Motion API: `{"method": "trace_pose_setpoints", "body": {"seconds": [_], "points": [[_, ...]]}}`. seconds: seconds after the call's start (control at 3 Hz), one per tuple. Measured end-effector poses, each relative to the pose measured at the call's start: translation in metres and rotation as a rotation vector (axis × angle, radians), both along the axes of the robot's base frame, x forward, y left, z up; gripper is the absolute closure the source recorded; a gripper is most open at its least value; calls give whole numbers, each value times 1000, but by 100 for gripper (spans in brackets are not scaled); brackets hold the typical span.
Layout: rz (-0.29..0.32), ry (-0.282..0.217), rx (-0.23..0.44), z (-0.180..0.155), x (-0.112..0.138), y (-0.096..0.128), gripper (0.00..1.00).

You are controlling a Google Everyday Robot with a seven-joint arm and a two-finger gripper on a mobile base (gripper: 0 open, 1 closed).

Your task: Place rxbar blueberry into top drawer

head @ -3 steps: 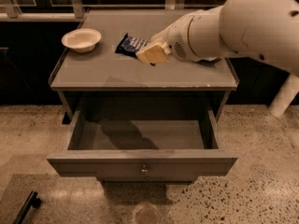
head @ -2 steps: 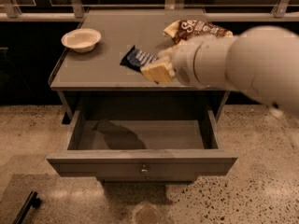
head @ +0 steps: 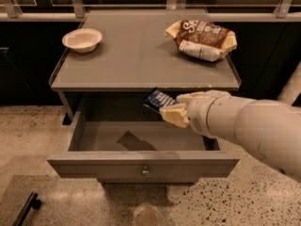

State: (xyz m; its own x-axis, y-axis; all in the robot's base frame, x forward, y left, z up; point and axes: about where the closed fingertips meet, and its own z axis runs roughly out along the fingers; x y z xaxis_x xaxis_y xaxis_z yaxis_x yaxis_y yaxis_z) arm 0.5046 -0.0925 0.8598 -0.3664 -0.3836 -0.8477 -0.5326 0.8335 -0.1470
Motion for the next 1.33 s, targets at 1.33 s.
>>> {"method": "trace_pose_setpoints", "body": {"seconds": [1.33], "points": [[-77, 206, 83, -116, 37, -69, 100]]}}
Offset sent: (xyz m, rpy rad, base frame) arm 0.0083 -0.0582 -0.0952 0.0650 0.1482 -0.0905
